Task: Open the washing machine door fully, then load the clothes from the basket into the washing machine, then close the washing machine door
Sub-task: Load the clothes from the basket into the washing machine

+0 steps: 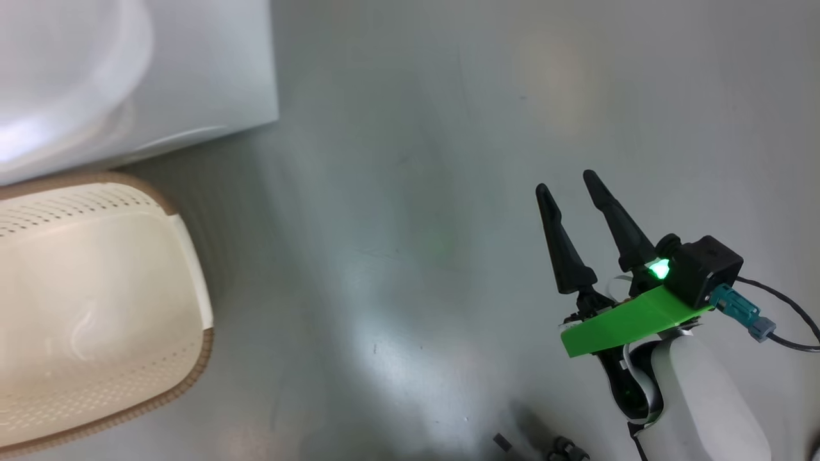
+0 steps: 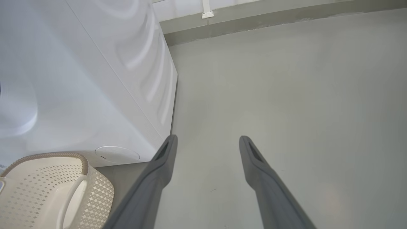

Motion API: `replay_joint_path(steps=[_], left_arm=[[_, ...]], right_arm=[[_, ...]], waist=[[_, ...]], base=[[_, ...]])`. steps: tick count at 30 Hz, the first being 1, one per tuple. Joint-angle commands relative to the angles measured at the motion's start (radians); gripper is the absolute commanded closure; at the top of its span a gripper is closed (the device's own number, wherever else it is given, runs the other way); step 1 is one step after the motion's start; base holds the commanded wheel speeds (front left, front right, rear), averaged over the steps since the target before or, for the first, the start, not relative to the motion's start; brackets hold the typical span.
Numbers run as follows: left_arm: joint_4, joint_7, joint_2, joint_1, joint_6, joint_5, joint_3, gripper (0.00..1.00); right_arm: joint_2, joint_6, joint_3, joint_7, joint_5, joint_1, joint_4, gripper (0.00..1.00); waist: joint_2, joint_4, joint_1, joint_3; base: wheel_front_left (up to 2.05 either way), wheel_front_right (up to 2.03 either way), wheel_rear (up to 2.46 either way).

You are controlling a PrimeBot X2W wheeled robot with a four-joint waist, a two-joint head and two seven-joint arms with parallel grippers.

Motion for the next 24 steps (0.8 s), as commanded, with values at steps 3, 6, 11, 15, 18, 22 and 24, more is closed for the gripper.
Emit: replay_joint_path(steps=[3, 6, 11, 15, 18, 22, 24], left_arm=[[-0.034, -0.005, 0.029, 0.074, -0.002, -0.007, 0.000, 0.00], [-0.042, -0.005, 0.013, 0.111, -0.003, -0.017, -0.008, 0.00], [-0.072, -0.005, -0.021, 0.201, -0.003, -0.047, -0.029, 0.00], [-0.114, -0.005, -0.036, 0.285, -0.003, -0.035, -0.053, 0.00], [-0.148, -0.005, -0.054, 0.354, -0.003, -0.030, -0.052, 0.00], [-0.204, -0.005, -0.079, 0.452, -0.003, -0.031, -0.038, 0.00], [-0.238, -0.005, -0.095, 0.510, -0.003, -0.032, -0.029, 0.00]], right_arm=[[0.000, 0.002, 0.014, -0.012, -0.017, 0.042, -0.010, 0.00], [0.000, 0.002, 0.012, -0.012, -0.023, 0.048, -0.005, 0.00], [0.000, 0.002, 0.006, -0.012, -0.045, 0.064, 0.011, 0.00], [0.000, 0.002, 0.001, -0.012, -0.058, 0.075, 0.025, 0.00], [0.000, 0.002, 0.000, -0.012, -0.067, 0.086, 0.035, 0.00], [0.000, 0.002, 0.001, -0.012, -0.076, 0.103, 0.047, 0.00], [0.000, 0.002, -0.002, -0.012, -0.080, 0.113, 0.053, 0.00]], waist=[[0.0000, 0.044, 0.0000, -0.061], [0.0000, 0.058, 0.0000, -0.085], [0.0000, 0.097, 0.0000, -0.144], [0.0000, 0.127, 0.0000, -0.196], [0.0000, 0.149, 0.0000, -0.235], [0.0000, 0.175, 0.0000, -0.289], [0.0000, 0.188, 0.0000, -0.317]], base=[[0.00, 0.00, 0.00], [0.00, 0.00, 0.00], [0.00, 0.00, 0.00], [0.00, 0.00, 0.00], [0.00, 0.00, 0.00], [0.00, 0.00, 0.00], [0.00, 0.00, 0.00]])
